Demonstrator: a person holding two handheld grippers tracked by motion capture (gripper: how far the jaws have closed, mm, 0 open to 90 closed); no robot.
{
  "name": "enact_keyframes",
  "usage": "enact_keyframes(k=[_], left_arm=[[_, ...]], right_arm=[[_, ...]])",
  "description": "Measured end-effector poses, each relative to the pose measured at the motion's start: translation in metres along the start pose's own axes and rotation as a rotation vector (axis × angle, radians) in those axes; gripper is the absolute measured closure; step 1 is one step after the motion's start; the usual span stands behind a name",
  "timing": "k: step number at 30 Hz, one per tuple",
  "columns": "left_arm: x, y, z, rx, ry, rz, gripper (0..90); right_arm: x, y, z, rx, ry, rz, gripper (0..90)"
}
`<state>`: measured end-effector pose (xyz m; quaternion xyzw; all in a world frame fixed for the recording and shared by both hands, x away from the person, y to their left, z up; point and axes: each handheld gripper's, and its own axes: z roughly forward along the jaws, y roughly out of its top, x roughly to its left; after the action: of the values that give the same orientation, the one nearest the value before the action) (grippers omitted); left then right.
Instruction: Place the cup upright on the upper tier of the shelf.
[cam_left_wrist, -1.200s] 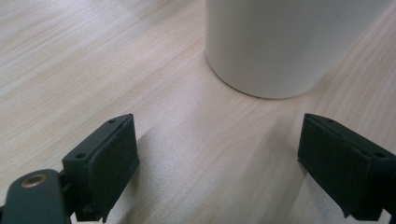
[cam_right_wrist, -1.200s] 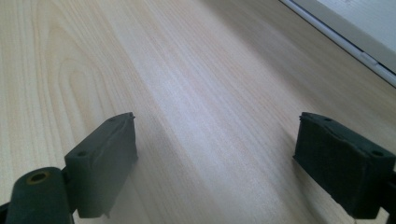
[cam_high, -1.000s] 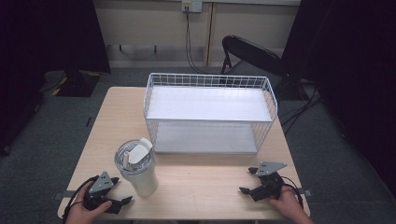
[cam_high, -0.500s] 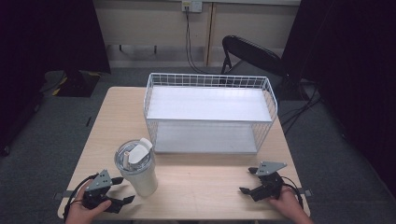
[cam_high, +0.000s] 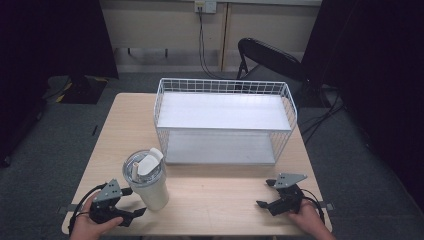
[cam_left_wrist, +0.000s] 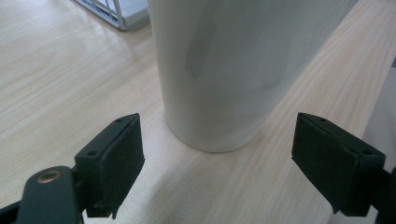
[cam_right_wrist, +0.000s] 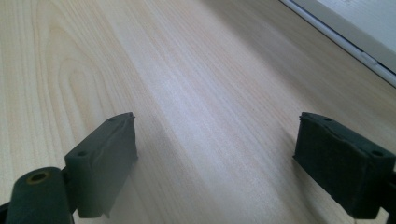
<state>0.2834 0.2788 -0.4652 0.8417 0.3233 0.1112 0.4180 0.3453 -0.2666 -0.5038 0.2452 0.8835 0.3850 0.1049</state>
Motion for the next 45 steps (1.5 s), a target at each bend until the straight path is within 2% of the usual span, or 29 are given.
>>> enact_keyframes(k=[6, 15, 22, 36, 45], left_arm=[[-0.002, 0.009, -0.006, -0.035, -0.005, 0.002, 16.4], [-0.007, 0.020, -0.007, -0.078, -0.025, 0.017, 16.2], [-0.005, 0.023, -0.009, -0.143, -0.025, -0.012, 15.8], [-0.007, 0.031, -0.002, -0.169, -0.019, -0.010, 12.7], [-0.008, 0.034, 0.007, -0.208, -0.017, -0.008, 8.6]], right_arm=[[0.000, 0.000, 0.000, 0.000, 0.000, 0.000, 12.4], [0.000, 0.000, 0.000, 0.000, 0.000, 0.000, 12.3], [0.000, 0.000, 0.000, 0.000, 0.000, 0.000, 12.3], [0.000, 0.000, 0.000, 0.000, 0.000, 0.000, 12.3], [0.000, 0.000, 0.000, 0.000, 0.000, 0.000, 12.3]])
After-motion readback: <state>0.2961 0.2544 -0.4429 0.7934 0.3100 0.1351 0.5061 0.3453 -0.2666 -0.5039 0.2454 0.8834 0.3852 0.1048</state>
